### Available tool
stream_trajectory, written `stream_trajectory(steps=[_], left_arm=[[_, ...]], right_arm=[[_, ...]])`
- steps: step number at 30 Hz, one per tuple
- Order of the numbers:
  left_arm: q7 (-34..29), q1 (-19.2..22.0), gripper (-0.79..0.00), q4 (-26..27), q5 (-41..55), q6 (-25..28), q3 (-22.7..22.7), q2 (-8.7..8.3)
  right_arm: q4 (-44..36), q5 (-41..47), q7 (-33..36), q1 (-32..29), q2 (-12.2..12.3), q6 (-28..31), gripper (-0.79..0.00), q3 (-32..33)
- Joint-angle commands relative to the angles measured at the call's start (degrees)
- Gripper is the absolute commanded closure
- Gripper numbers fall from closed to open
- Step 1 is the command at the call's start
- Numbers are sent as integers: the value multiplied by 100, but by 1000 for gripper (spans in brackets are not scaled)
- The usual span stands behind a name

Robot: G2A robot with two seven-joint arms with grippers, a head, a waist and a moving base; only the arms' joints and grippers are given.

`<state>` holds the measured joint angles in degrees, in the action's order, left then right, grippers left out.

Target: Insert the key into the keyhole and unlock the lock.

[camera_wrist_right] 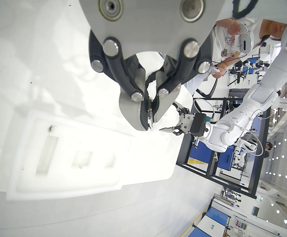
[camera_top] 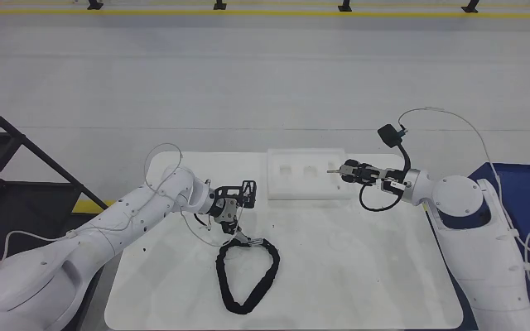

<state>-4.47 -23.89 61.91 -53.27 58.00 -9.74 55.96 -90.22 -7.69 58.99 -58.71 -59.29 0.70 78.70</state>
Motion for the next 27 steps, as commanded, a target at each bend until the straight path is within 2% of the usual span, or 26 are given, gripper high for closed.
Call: stream_trajectory(steps=[1, 4, 6, 10, 14, 20, 27], left_arm=[[0, 0, -785, 0, 0, 0, 0, 0], [0, 0, -785, 0, 0, 0, 0, 0], [-65, -39, -785, 98, -176, -274, -28, 0], [448, -363, -785, 218, -431, -536, -147, -48], [1326, -730, -785, 288, -1080, -856, -232, -127], [2506, -1242, -785, 94, -1964, -1446, -301, -233], [3295, -1529, -785, -138, -2514, -1806, -374, -196]], right_arm=[[0, 0, 0, 0, 0, 0, 0, 0], [0, 0, 0, 0, 0, 0, 0, 0], [0, 0, 0, 0, 0, 0, 0, 0], [0, 0, 0, 0, 0, 0, 0, 0], [0, 0, 0, 0, 0, 0, 0, 0], [0, 0, 0, 0, 0, 0, 0, 0], [0, 0, 0, 0, 0, 0, 0, 0]])
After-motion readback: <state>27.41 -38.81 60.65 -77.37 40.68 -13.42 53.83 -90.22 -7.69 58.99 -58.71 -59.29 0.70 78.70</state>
